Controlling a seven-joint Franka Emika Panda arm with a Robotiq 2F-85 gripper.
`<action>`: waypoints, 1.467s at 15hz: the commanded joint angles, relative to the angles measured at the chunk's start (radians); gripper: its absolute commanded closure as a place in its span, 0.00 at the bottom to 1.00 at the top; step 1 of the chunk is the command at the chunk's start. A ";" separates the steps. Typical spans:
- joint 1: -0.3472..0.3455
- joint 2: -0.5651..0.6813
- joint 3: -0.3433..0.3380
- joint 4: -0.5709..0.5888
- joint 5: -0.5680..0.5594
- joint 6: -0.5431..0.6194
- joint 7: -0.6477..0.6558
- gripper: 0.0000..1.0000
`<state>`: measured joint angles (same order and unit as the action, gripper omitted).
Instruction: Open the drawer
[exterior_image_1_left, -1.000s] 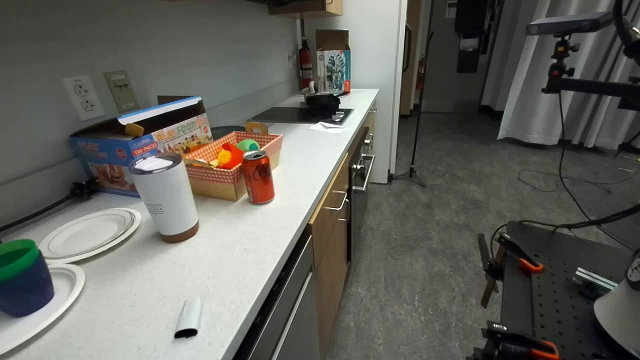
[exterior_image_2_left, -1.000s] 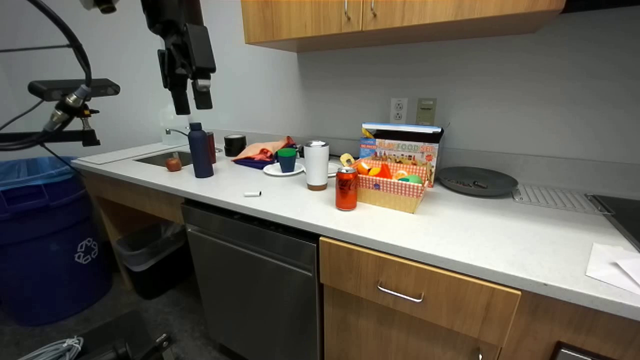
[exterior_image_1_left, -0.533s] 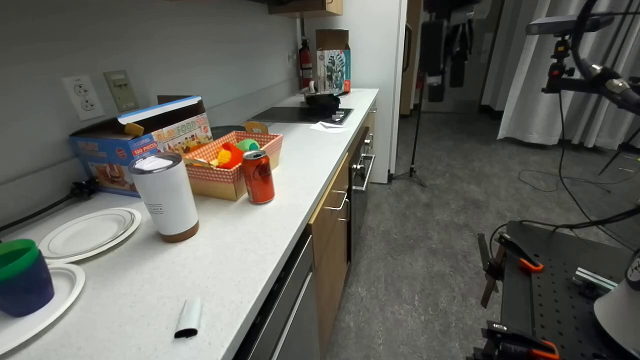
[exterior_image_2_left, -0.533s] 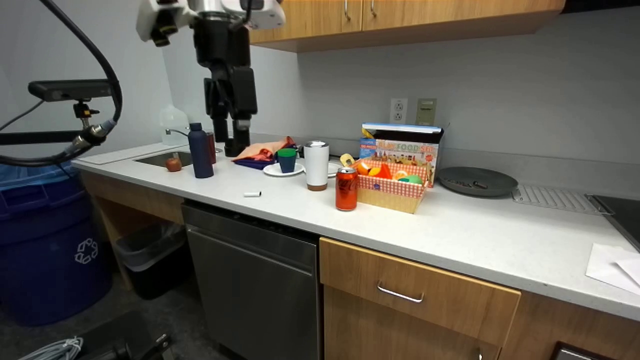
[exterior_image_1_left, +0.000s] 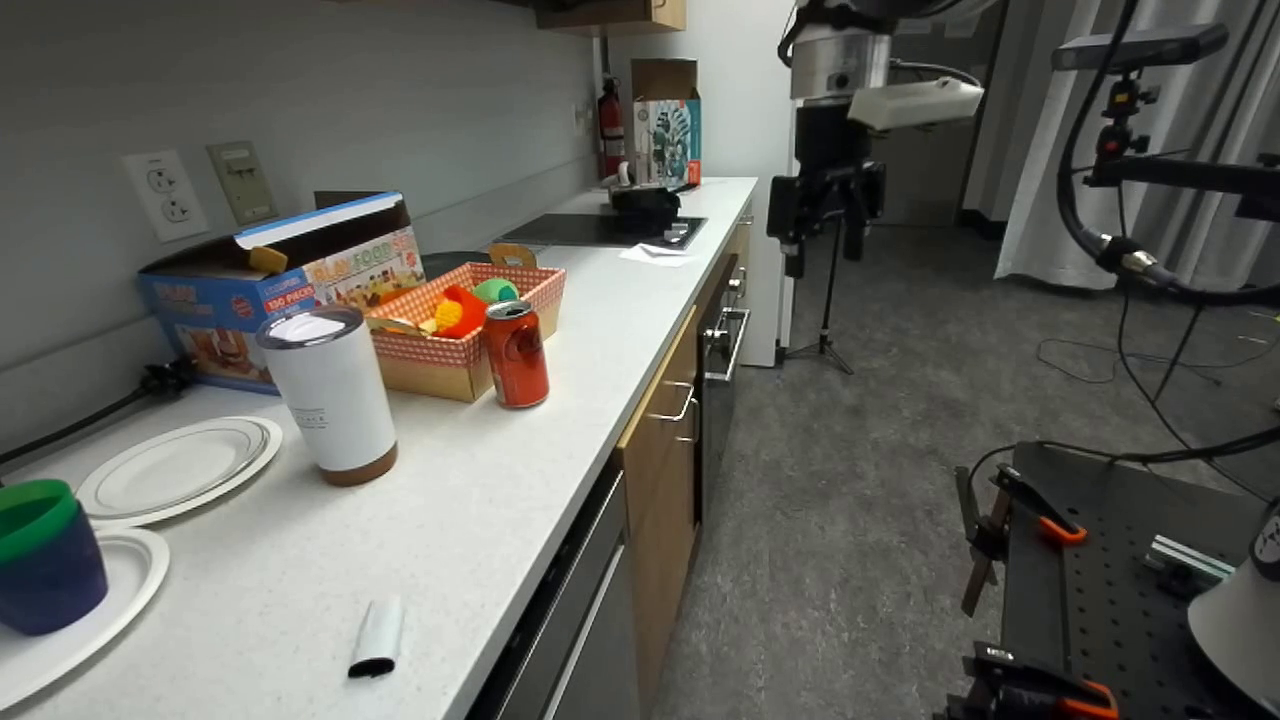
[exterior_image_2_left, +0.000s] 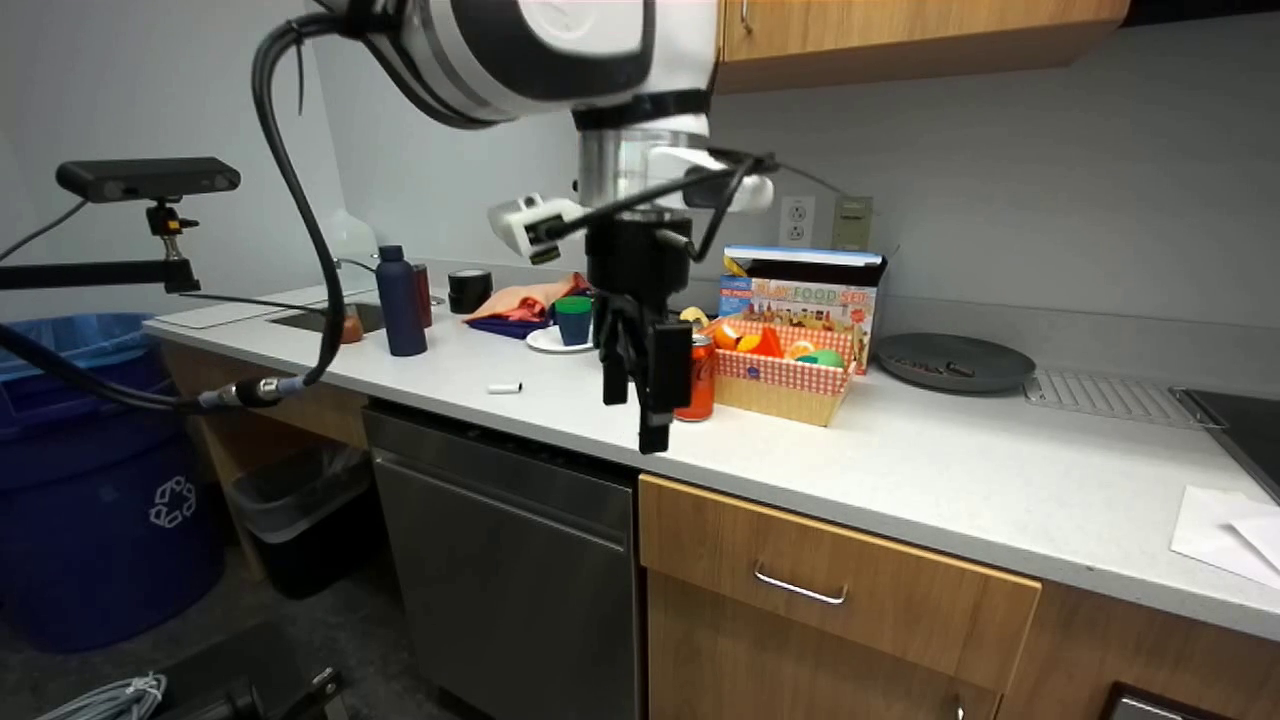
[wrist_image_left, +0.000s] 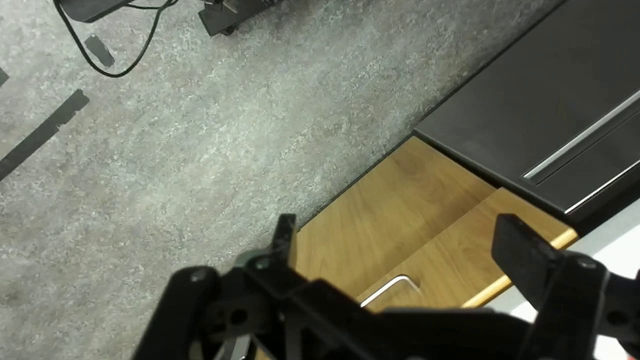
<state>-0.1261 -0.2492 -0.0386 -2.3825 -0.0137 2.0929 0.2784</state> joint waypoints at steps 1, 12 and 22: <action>-0.013 0.149 -0.005 0.048 -0.012 0.122 0.119 0.00; -0.001 0.184 -0.023 0.036 0.011 0.162 0.149 0.00; -0.025 0.510 -0.111 0.131 0.178 0.496 0.196 0.00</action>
<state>-0.1495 0.1573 -0.1501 -2.3167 0.0732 2.5351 0.4993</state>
